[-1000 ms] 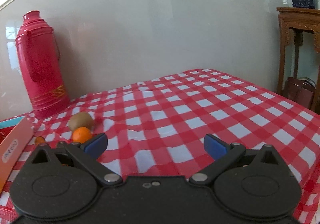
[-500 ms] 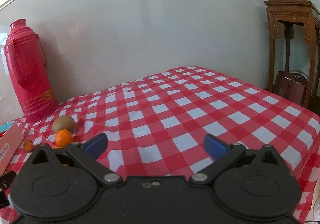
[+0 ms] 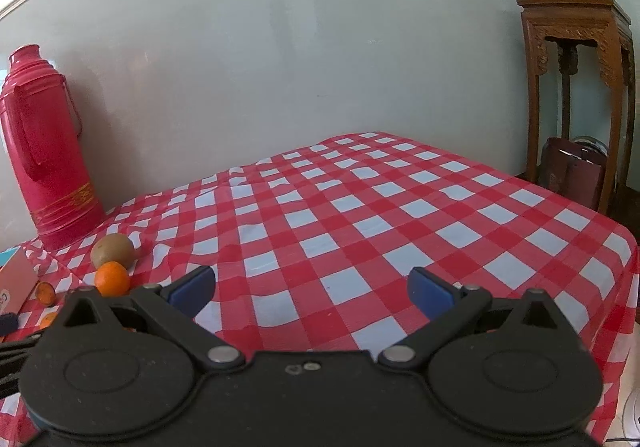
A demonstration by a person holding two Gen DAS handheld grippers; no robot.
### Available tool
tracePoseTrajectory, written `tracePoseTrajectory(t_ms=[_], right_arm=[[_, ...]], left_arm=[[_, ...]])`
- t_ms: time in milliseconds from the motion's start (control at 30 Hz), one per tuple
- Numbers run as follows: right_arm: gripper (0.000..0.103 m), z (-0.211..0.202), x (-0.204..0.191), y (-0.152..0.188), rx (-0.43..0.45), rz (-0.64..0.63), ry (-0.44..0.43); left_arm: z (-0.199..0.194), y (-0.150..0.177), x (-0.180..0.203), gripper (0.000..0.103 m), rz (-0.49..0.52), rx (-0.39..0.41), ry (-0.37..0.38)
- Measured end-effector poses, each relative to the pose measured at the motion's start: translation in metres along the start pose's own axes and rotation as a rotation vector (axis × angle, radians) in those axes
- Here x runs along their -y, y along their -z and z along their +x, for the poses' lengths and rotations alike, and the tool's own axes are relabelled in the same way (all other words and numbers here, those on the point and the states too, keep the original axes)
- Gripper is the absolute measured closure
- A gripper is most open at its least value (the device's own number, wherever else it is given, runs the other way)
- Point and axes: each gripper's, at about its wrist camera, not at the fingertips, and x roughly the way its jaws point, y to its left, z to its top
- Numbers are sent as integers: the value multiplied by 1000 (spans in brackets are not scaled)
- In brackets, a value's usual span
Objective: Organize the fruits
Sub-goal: 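Move the left gripper to an orange and close on it, then carry the orange with the left gripper over the box and open it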
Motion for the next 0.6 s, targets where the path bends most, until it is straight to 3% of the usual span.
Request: tracePoseTrajectory(t_ms=[167,600], right_arm=[[6,1,0,0,-5,6,1],[6,1,-4,2,-10,-5,-5]], left_arm=[[8,3,1,59,-20,-36,24],[5,5,-3,60,-41,-28,11]])
